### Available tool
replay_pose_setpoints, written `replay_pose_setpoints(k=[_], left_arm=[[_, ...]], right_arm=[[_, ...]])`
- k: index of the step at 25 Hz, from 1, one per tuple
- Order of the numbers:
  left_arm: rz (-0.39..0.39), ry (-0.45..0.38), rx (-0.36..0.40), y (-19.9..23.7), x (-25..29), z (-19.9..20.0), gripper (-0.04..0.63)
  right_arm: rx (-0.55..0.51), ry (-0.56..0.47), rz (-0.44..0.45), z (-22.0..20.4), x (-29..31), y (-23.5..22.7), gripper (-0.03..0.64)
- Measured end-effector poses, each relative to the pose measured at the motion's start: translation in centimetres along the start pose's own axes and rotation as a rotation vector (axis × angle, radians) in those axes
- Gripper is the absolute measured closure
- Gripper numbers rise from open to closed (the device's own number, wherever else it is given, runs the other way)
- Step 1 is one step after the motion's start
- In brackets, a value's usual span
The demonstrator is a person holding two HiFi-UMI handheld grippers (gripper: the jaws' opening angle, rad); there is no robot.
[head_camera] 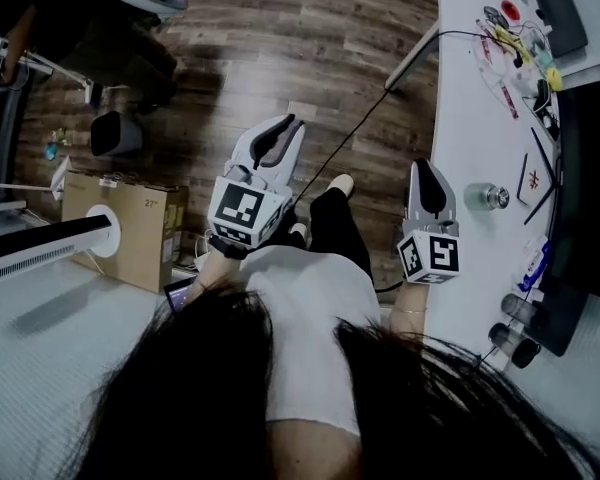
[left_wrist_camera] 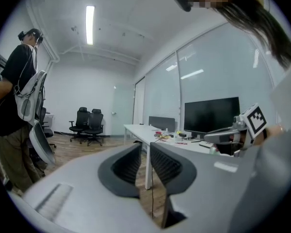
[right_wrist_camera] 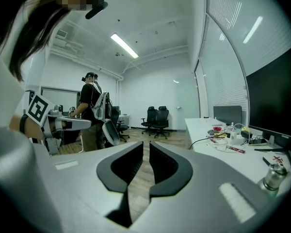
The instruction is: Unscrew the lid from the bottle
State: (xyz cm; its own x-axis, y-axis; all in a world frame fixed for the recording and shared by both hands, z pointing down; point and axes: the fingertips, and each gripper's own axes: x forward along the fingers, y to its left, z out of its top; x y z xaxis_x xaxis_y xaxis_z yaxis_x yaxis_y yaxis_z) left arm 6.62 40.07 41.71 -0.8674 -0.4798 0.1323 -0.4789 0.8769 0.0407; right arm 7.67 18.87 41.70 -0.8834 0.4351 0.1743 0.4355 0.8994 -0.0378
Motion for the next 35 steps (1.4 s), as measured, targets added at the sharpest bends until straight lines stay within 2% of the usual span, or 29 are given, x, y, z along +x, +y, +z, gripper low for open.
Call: replay_pose_setpoints(k=[7,11,15,21,25,29,35], left_arm=[[0.018,-0.003,0.001,2.1,6.5,1.6,0.499],[-0.001,-0.010,-0.004,2.2,10.9,3.0,0.479],[-0.037,-0.027,0.000,1.8,15.4,4.4,0.461],[-0.124,-0.044,0.020,-1.2,21.8,6.3,0.430],[-0.218,-0.046,0.043,-4.1,25.2,7.1,0.430],[-0.357,-0.059,0.055,-8.0,28.2,8.2,0.430],[-0.629,-0.059,0.092,-15.2,32.6,9.1,0.430]], right_arm=[[0.015,0.021,0.022,0.8,5.5,-3.6,0.552],[0.016,0.024,0.016,2.2,7.9,-6.8,0.534],[0.021,0.010,-0.019,3.4,9.6,-10.3,0.512],[0.047,-0.016,-0.094,4.5,9.8,-15.4,0.486],[0.076,-0.040,-0.177,5.2,8.8,-18.3,0.469],[0.087,-0.055,-0.267,5.6,7.0,-20.4,0.462],[0.101,-0.061,-0.513,5.1,2.0,-24.1,0.448]])
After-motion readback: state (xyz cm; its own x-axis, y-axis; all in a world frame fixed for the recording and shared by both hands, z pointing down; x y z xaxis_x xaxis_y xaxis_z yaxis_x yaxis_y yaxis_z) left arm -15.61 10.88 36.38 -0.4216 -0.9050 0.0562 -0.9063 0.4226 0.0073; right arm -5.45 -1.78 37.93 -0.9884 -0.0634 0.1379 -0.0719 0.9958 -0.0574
